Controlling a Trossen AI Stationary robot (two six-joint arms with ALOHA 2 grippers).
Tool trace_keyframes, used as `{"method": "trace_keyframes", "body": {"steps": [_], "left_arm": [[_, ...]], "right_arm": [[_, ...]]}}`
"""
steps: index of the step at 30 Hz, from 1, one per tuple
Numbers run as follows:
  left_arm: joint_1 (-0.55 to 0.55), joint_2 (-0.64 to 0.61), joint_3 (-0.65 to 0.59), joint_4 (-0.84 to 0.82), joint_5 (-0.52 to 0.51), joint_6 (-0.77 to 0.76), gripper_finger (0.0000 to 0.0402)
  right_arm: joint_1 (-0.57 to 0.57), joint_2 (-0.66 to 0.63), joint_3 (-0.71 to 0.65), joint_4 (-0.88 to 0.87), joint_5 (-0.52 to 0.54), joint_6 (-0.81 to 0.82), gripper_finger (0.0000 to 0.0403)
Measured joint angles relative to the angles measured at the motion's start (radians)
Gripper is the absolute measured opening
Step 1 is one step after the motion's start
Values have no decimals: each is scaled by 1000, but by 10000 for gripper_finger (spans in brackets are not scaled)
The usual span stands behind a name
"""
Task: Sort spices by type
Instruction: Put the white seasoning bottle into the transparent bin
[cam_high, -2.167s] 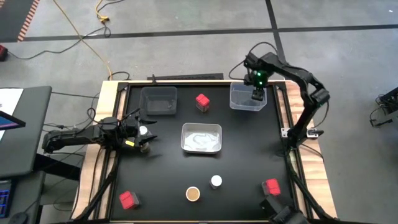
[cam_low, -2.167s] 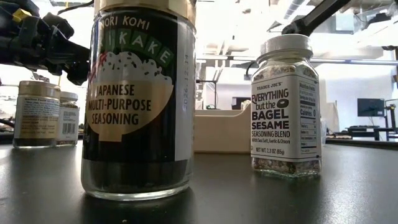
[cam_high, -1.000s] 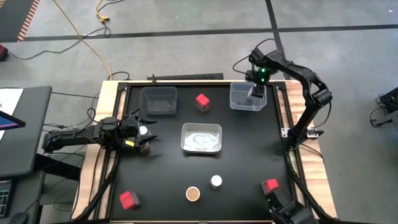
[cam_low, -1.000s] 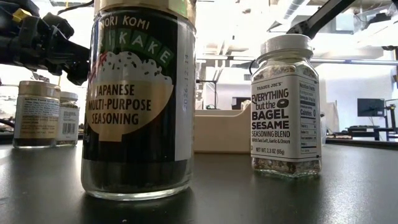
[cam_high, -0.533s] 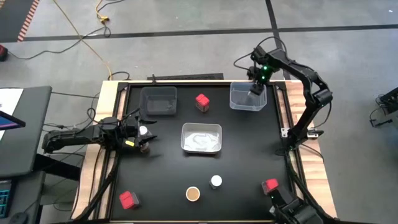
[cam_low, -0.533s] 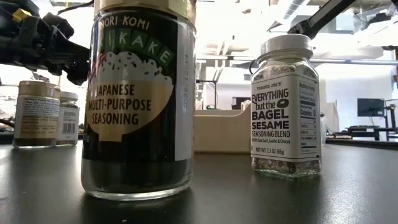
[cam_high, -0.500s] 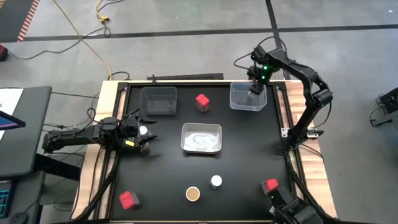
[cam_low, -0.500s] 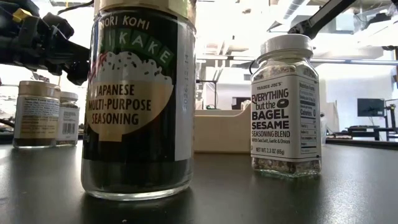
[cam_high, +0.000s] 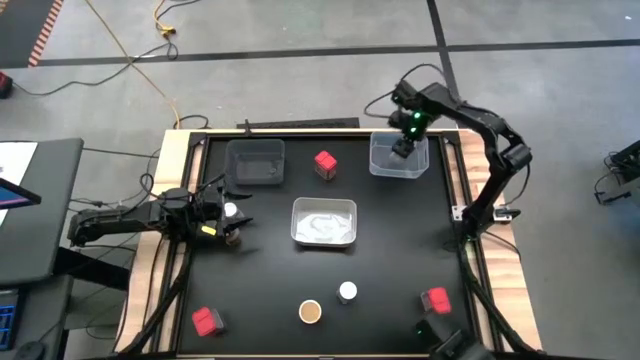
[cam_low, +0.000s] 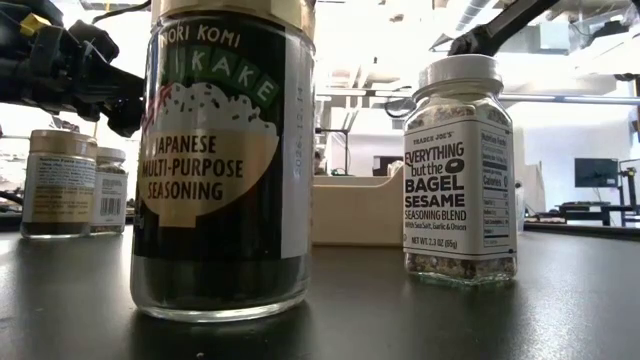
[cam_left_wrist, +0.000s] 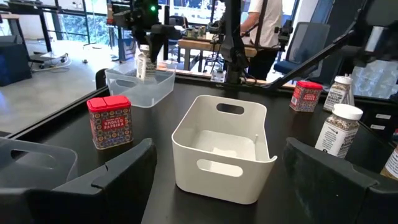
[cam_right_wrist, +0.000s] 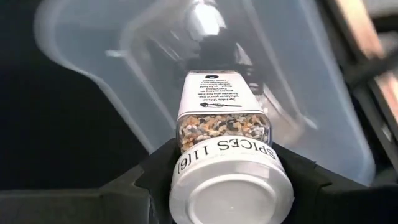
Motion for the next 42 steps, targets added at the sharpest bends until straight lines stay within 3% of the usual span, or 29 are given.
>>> {"method": "trace_keyframes", "body": {"steps": [6, 10, 16, 29, 42], "left_arm": [[0, 0, 0, 0, 0, 0, 334], [0, 0, 0, 0, 0, 0, 334], [0, 0, 0, 0, 0, 0, 334], [0, 0, 0, 0, 0, 0, 334], [0, 0, 0, 0, 0, 0, 334]], "right_arm": [[15, 15, 23, -6, 4, -19, 227], [8, 121, 172, -136, 43, 5, 227], [37, 263, 338, -227, 59, -86, 225], [68, 278, 341, -149, 65, -468, 227], [65, 278, 269, -92, 76, -491, 228]]}}
